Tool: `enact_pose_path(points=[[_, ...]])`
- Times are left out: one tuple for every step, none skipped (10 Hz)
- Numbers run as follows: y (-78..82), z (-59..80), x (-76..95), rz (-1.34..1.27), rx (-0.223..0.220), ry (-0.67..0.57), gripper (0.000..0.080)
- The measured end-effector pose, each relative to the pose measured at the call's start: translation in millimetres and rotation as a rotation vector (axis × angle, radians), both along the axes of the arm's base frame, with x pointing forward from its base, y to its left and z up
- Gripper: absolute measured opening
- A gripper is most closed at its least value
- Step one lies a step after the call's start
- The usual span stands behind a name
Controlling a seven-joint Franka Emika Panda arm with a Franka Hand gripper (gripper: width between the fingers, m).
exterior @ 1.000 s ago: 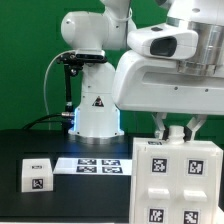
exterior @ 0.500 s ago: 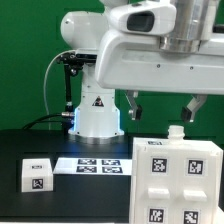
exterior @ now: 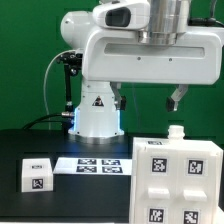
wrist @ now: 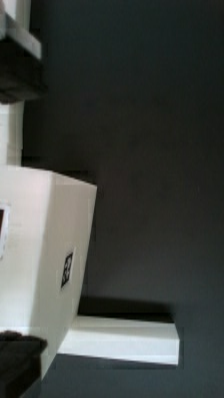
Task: Assemble cabinet
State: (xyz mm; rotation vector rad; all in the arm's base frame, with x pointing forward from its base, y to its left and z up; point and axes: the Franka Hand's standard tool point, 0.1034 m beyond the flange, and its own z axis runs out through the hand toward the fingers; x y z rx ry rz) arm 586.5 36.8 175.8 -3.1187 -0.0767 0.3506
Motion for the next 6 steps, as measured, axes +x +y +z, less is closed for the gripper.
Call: enact_pose_path(points=[[-5.5, -2.8, -1.1, -0.002, 0.008, -0.008, 0.0648], [-25.7, -11.5, -11.5, -0.027, 0.014, -0.012, 0.0648], [-46.5, -19.9, -29.2, -0.042, 0.016, -0.004, 0.0648], [-61.4, -27.0, -42.9, -0.067, 0.017, 0.009, 0.0648], [-63.7, -29.1, -45.0, -0.089, 0.017, 0.016, 0.0648], [-63.1, -29.2, -44.7, -0.087, 0.016, 0.016, 0.0648]])
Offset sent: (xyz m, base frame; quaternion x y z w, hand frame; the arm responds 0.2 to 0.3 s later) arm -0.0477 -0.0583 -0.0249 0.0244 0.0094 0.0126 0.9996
